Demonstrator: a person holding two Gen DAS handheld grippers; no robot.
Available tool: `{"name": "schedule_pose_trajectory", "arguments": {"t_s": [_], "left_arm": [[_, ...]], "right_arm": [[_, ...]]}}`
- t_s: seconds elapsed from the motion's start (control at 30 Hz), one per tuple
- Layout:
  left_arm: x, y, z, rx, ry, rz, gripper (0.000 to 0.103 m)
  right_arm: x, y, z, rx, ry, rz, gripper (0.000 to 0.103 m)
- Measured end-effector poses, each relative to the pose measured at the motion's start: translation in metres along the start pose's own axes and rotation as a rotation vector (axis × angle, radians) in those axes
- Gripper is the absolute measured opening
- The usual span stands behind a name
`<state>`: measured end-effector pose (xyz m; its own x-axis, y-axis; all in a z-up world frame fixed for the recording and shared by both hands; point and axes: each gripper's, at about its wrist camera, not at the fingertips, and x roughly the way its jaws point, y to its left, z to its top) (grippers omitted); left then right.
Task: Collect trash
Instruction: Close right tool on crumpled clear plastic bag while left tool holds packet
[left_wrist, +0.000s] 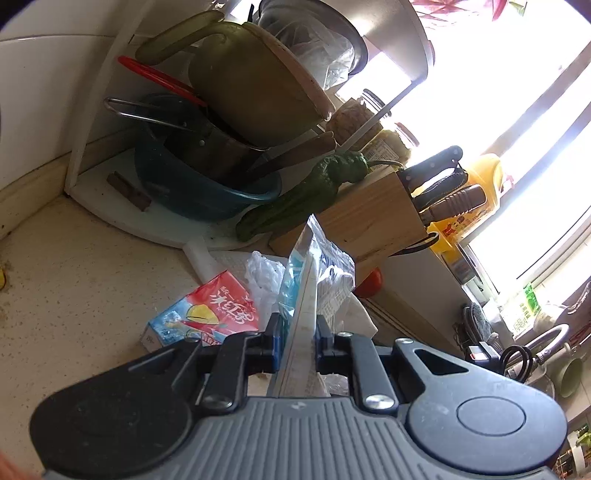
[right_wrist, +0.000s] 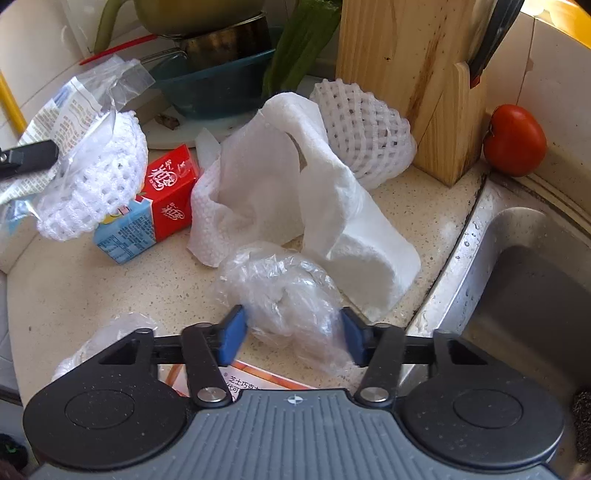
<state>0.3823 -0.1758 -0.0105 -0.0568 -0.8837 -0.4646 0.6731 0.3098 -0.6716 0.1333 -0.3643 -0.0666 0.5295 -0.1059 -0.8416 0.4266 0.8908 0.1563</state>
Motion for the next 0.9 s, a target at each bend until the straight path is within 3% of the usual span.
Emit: {"name": "schedule_pose_trajectory", "arguments": {"t_s": [0.1,0.37,0.9], "left_arm": [[-0.001,0.001,-0.001,-0.007,-0.003,-0.001,0.012],[-0.004,0.002,-0.002,-0.018,-0.008,-0.003,0.012],[-0.012,0.006,-0.004,-0.041,-0.026,-0.002,0.012]], "right_arm": [[-0.003,-0.004,0.002,0.028,-0.009,0.012,0.046],[-0.015,0.001,0.002,0.021,-0.030,0.046,0.042],[-0.043,0.002,0.000,0.089,-0.098,0.130,0.042]]}}
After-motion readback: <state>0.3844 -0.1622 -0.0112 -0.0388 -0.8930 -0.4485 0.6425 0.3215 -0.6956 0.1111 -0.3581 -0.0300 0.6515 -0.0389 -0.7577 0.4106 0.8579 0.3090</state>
